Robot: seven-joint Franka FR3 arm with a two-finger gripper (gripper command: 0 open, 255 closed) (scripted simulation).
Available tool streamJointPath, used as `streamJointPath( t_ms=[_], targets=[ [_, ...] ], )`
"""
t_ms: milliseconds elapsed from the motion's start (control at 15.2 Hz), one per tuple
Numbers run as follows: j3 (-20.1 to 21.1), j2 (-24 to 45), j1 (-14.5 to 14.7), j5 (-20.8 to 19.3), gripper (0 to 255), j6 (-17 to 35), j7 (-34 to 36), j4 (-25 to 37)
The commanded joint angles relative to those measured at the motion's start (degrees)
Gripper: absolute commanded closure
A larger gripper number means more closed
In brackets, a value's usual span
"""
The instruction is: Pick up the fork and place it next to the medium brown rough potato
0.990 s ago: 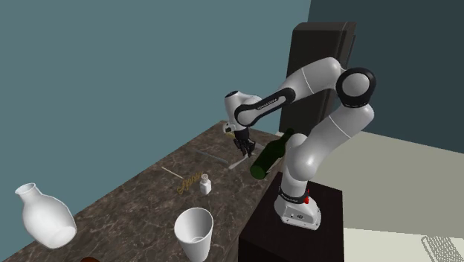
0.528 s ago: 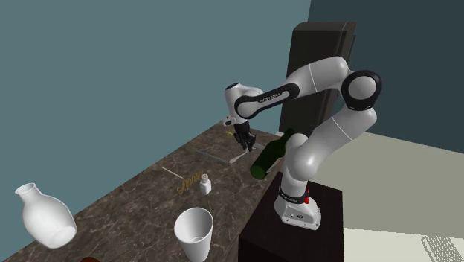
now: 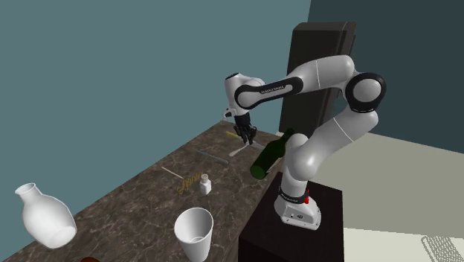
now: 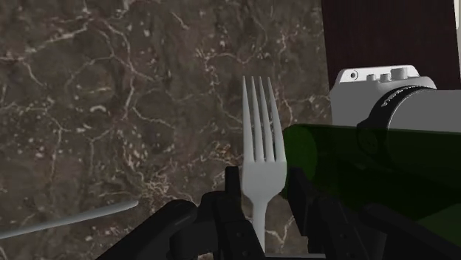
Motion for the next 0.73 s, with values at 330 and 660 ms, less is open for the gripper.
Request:
streamJointPath(
  t_ms=[330, 660],
  targets=[
    [5.6, 3.1, 4.6, 6.3, 255, 0.3, 6.6, 2.0],
    [10.5, 8.0, 8.8, 11.8, 255, 2.0, 12.8, 4.8]
  ],
)
